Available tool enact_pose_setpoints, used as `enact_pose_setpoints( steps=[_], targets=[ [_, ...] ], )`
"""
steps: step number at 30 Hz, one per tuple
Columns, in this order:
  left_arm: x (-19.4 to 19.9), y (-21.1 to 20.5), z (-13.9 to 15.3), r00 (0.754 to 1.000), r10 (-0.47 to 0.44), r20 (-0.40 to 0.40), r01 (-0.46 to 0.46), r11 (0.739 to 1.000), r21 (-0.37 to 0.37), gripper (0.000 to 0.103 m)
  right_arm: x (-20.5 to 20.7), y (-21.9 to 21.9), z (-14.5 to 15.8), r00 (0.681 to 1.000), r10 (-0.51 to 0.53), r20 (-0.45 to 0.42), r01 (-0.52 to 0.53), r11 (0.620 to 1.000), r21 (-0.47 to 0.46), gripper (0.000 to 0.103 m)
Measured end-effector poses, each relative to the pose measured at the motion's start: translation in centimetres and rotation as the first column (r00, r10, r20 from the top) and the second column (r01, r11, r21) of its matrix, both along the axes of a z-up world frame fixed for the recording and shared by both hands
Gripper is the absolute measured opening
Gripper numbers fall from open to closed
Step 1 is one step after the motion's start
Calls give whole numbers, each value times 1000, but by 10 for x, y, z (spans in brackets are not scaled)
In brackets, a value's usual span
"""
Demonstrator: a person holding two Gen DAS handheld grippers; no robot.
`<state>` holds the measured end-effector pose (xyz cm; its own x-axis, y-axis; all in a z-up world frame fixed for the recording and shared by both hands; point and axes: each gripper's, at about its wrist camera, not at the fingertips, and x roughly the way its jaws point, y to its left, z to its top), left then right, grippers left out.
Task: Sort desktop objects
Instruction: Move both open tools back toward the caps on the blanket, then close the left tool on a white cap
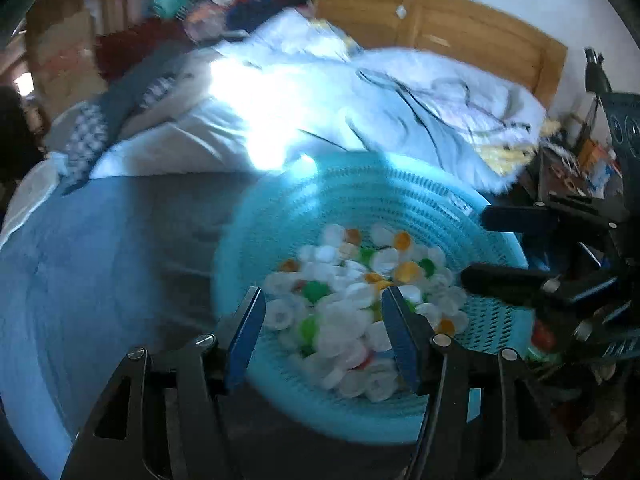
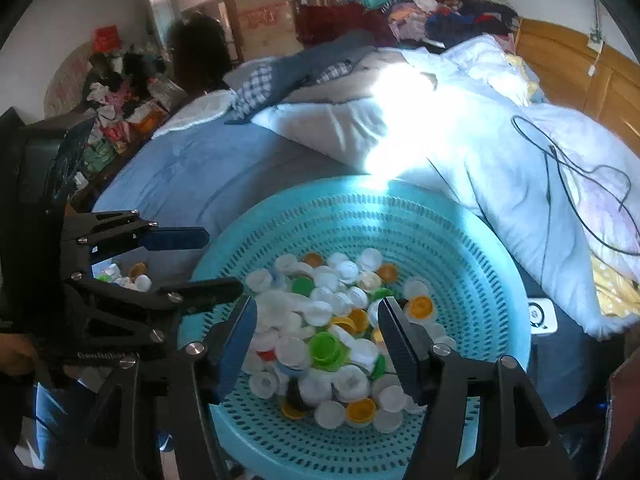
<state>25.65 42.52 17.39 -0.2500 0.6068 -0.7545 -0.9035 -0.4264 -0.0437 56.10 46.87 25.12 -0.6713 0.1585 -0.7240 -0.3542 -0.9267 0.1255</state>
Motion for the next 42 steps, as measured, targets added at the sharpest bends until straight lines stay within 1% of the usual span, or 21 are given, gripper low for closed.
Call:
enact_pose_setpoints(
  steps=[2, 5, 6, 7, 9, 11, 13, 15, 17, 21, 24, 26, 28, 29, 33, 35, 37, 38, 39, 40, 42],
  targets=[
    [-9, -38, -4, 999, 49, -19, -48, 998, 48, 54, 0, -13, 2, 999, 26, -40, -25, 1000, 9, 68],
    [-30, -114, -22, 984, 178, -17, -176, 981, 84, 54, -3, -38, 0, 994, 76, -76, -75, 997, 19, 68],
    [-40, -150, -32, 969, 246, -11, -244, 966, 84, 54, -5, -46, -2, 992, 94, -82, -93, 995, 19, 68],
    [-45, -167, -38, 959, 282, -14, -280, 957, 81, 54, -8, -54, -4, 990, 114, -84, -113, 993, 18, 68],
    [-60, -222, -59, 925, 380, 6, -380, 923, 64, 54, -15, -70, -10, 985, 154, -76, -154, 988, 15, 68],
    [-75, -265, -84, 877, 480, 31, -481, 877, 9, 54, -22, -82, -19, 981, 184, -61, -184, 983, 4, 68],
    [-84, -294, -106, 849, 526, 52, -525, 851, -28, 54, -29, -92, -28, 978, 204, -44, -205, 979, -9, 68],
    [-88, -304, -121, 839, 540, 58, -538, 841, -51, 54, -35, -101, -35, 975, 220, -30, -220, 975, -22, 68],
    [-94, -305, -132, 834, 545, 80, -544, 838, -39, 54, -41, -109, -40, 972, 234, -17, -235, 972, -29, 68],
    [-106, -295, -144, 842, 534, 78, -536, 844, 3, 54, -47, -126, -45, 966, 259, 11, -259, 966, -21, 68],
    [-108, -293, -151, 851, 522, 59, -523, 852, -10, 53, -49, -132, -50, 963, 266, 35, -265, 964, -18, 68],
    [-110, -291, -160, 855, 515, 61, -514, 857, -32, 41, -51, -133, -52, 965, 259, 45, -259, 966, -18, 68],
    [-110, -288, -163, 861, 507, 40, -506, 862, -32, 35, -53, -132, -54, 967, 251, 51, -250, 968, -25, 68],
    [-111, -288, -162, 862, 505, 38, -504, 863, -29, 27, -54, -132, -55, 968, 247, 53, -246, 969, -26, 68],
    [-115, -288, -160, 866, 496, 62, -495, 868, -28, 26, -60, -138, -59, 967, 247, 61, -246, 969, -33, 68],
    [-109, -287, -143, 874, 478, 87, -479, 878, -9, 26, -62, -144, -62, 964, 259, 65, -257, 966, -39, 68],
    [-86, -282, -106, 915, 402, 40, -404, 912, 72, 27, -64, -148, -64, 960, 273, 65, -271, 962, -43, 68],
    [-83, -279, -107, 925, 379, 17, -379, 925, 37, 26, -65, -149, -64, 957, 283, 63, -280, 959, -46, 68],
    [-89, -273, -128, 917, 400, 0, -397, 911, -109, 26, -66, -151, -65, 955, 290, 61, -287, 956, -52, 68],
    [-95, -277, -146, 905, 425, 2, -416, 888, -198, 26, -67, -153, -66, 953, 296, 57, -293, 954, -59, 68],
    [-89, -289, -143, 904, 428, 15, -419, 892, -167, 26, -70, -157, -67, 950, 309, 51, -305, 950, -64, 67]
  ],
)
